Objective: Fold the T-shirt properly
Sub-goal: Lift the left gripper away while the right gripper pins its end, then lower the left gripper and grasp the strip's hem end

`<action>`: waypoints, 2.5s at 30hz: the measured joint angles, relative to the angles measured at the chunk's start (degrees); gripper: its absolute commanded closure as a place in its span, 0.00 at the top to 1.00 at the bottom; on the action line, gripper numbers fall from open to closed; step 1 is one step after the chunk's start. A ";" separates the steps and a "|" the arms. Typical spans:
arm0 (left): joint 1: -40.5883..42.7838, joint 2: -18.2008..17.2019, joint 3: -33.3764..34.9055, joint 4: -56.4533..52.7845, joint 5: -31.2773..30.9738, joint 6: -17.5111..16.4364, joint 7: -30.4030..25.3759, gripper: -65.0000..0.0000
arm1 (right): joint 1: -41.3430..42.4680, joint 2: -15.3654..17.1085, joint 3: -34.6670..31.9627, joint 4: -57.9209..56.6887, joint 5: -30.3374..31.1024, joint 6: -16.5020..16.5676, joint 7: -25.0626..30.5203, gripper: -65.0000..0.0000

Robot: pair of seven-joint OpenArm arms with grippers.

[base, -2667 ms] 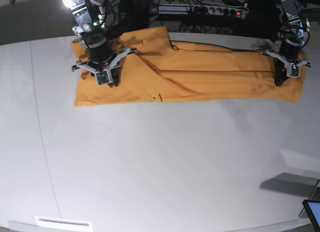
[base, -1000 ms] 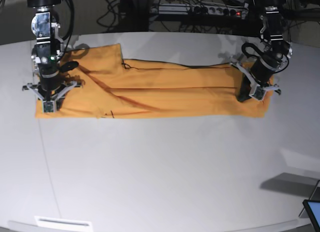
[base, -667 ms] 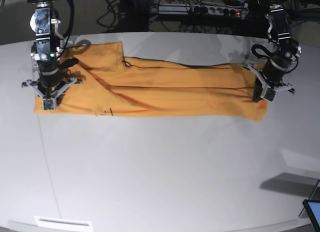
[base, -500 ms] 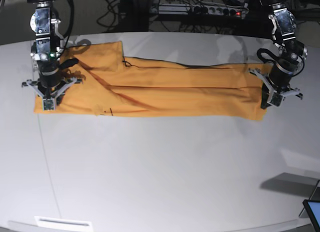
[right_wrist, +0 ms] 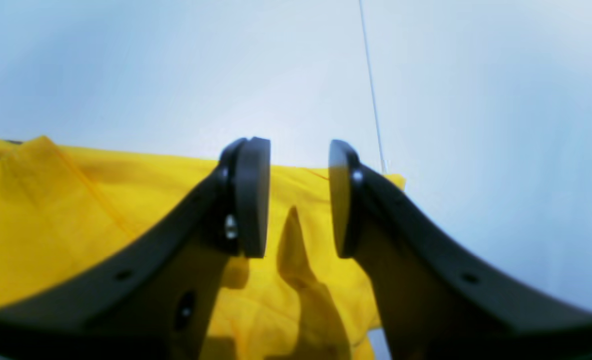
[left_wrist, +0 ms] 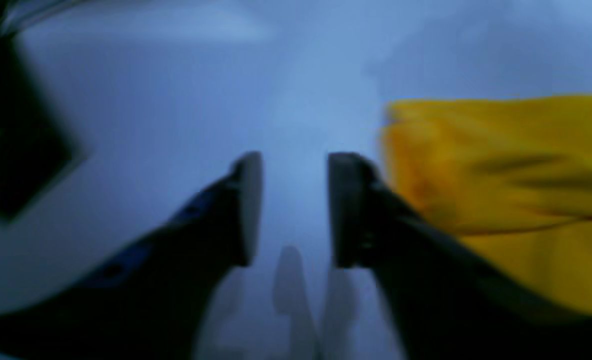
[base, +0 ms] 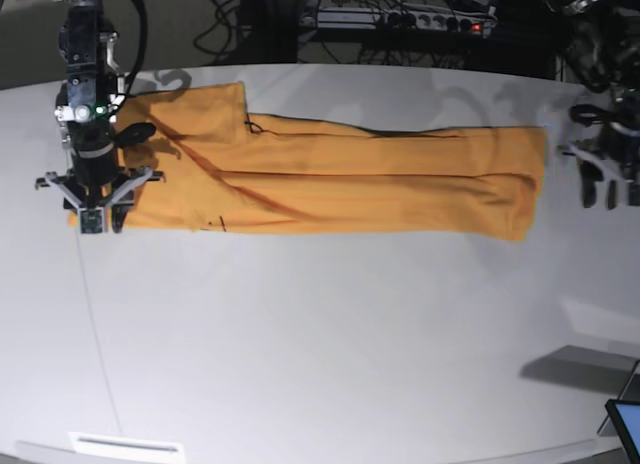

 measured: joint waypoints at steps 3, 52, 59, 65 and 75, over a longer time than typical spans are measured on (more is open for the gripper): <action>0.50 -0.96 -3.56 0.00 -2.16 -1.68 1.73 0.49 | -0.90 -0.02 -0.02 1.49 0.00 0.02 -0.15 0.30; 2.78 -8.50 0.48 -18.23 -26.56 -1.46 8.83 0.88 | -6.05 -1.60 -9.88 -0.31 0.15 -0.11 -1.42 0.00; 2.03 -8.98 0.68 -18.99 -33.09 -1.46 14.21 0.88 | -5.97 -1.60 -9.88 -0.31 0.07 -0.13 -1.46 0.00; -2.12 -7.91 1.14 -19.17 -34.34 -1.51 18.10 0.88 | -5.79 -1.60 -9.88 -0.31 0.07 -0.11 -1.62 0.00; -3.43 -3.21 7.17 -19.52 -34.71 -1.66 21.51 0.88 | -5.92 -1.60 -9.79 -0.31 0.09 -0.09 -1.62 0.00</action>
